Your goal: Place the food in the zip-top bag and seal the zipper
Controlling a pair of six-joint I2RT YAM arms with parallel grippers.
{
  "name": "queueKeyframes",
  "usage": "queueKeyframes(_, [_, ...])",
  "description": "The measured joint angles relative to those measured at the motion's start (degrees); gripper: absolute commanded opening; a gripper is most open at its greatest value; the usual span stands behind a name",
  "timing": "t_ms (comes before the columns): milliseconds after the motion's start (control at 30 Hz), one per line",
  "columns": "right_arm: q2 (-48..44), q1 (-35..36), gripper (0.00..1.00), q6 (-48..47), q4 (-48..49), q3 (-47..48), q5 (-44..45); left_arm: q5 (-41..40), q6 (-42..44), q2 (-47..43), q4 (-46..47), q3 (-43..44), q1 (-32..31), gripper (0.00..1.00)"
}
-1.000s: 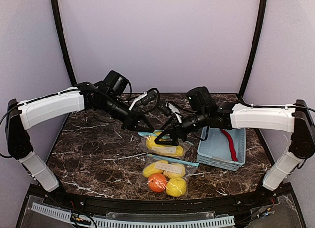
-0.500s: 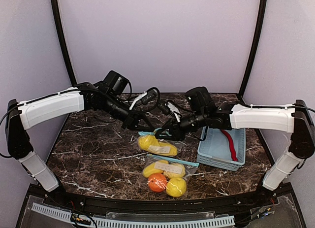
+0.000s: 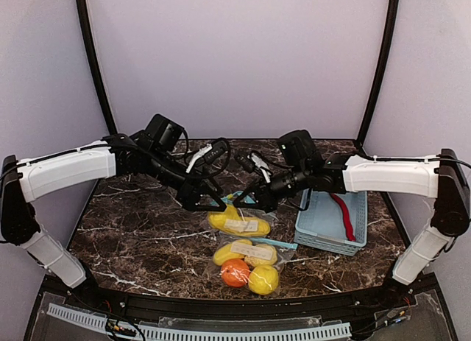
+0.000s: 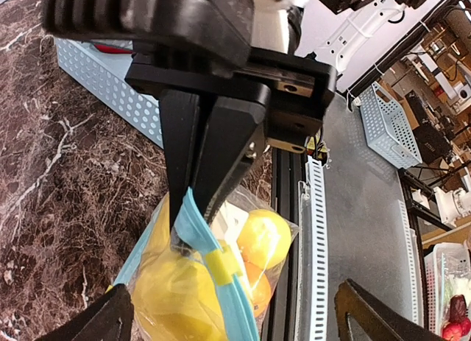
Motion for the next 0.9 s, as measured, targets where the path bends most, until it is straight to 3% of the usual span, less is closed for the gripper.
queueKeyframes(67, [0.00,-0.48,0.00,0.26,0.02,0.00,-1.05,-0.13,-0.37,-0.92,0.70,-1.22,0.00,0.81])
queueKeyframes(333, [0.00,-1.62,0.00,0.68,-0.04,0.00,-4.15,-0.81,-1.20,-1.33,2.19,-3.37,0.04,0.09])
queueKeyframes(367, [0.00,-1.68,0.05,0.68,-0.17,-0.02,-4.39,-0.81,-1.22,-1.33,2.58,-3.45,0.07,0.03])
queueKeyframes(467, [0.00,-1.79,0.26,0.39,-0.76,-0.02,-5.07,-0.98,-1.49,-1.38,3.50,-3.58,0.07,0.01])
queueKeyframes(567, [0.00,-1.79,0.54,0.76,-0.85,-0.02,-5.97,-1.09,-1.55,-1.38,4.46,-3.61,0.07,0.01])
queueKeyframes(633, [-0.11,-1.79,0.64,1.05,-0.92,-0.02,-6.21,-1.05,-1.75,-1.38,5.16,-3.65,0.07,0.01])
queueKeyframes(700, [-0.42,-1.77,0.68,1.01,-0.79,-0.02,-6.21,-0.90,-1.90,-1.38,5.62,-3.65,0.07,0.01])
queueKeyframes(900, [-1.53,-1.14,0.69,1.64,0.42,-0.02,-4.85,-0.31,-2.36,-1.38,6.47,-3.65,0.07,0.01])
